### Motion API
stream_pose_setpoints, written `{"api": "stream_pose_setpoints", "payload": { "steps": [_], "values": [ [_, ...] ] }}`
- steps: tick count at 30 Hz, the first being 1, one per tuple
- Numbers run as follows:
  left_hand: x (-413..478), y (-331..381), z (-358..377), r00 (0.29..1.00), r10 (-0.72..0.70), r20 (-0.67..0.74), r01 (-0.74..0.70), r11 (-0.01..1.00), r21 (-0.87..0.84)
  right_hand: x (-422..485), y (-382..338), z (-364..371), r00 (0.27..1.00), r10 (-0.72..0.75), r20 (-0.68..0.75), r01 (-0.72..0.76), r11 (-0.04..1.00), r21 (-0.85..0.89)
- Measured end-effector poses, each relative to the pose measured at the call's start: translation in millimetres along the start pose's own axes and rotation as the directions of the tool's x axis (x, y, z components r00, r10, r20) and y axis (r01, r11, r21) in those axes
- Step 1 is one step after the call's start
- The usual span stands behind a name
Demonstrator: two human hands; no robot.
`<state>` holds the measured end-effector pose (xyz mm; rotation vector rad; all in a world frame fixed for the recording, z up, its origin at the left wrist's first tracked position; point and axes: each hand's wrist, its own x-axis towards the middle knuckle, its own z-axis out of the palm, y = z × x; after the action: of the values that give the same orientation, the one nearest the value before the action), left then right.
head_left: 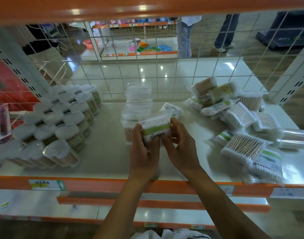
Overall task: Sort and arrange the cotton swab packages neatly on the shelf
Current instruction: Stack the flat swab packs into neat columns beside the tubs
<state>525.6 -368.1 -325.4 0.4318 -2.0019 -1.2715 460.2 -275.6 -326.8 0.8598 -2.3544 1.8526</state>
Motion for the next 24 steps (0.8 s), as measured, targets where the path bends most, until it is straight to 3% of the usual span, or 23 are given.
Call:
{"api": "stream_pose_setpoints", "payload": {
  "steps": [6,9,15,20,24],
  "values": [
    [-5.4,4.1,-5.1,0.982,0.116,-0.152,-0.096,0.986,0.135,-1.2,-17.8,-1.4,0.994,-0.005,-0.105,0.014,0.996,0.086],
    [-10.9,10.9,-3.8,0.977,0.184,-0.111,-0.17,0.977,0.13,-4.5,-23.4,0.3,0.992,-0.033,-0.122,0.045,0.994,0.096],
    [-11.2,16.8,-8.9,1.0,0.007,-0.006,-0.007,0.988,-0.156,-13.0,-26.5,6.3,0.993,-0.12,0.022,0.115,0.98,0.16],
    [-2.5,3.7,-19.0,0.993,-0.066,-0.095,0.066,0.998,0.0,-15.5,-24.9,8.7,0.977,-0.178,0.118,0.158,0.973,0.166],
    [4.4,-6.1,-33.2,0.995,-0.079,-0.067,0.081,0.997,0.018,-15.8,-22.0,11.1,0.982,-0.152,0.115,0.135,0.98,0.143]
  ]
}}
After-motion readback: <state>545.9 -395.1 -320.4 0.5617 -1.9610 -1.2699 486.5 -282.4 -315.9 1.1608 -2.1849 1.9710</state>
